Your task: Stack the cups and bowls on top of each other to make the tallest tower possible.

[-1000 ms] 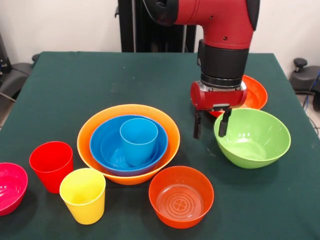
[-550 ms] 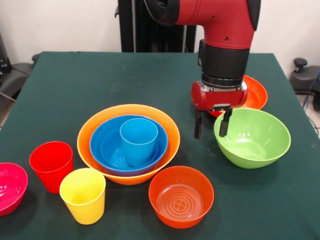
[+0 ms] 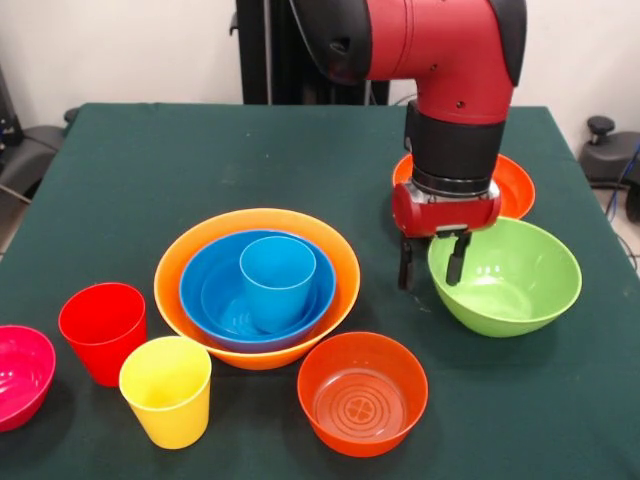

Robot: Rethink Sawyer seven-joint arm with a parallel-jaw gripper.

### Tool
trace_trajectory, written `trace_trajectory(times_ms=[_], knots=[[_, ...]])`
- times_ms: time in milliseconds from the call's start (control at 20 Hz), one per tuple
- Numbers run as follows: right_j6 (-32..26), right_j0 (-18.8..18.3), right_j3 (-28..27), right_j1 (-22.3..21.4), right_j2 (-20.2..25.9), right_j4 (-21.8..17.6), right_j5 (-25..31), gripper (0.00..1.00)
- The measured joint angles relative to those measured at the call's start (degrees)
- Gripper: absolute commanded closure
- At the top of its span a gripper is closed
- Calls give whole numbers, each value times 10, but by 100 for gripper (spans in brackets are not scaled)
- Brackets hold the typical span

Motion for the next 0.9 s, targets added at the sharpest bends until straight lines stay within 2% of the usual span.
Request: trace_trajectory(times_ms=[650, 700, 900], knots=[[0, 18, -12, 32, -2, 1, -1, 0], [0, 20, -14, 32, -2, 1, -1, 100], [0, 18, -20, 22, 3, 9, -1, 100]])
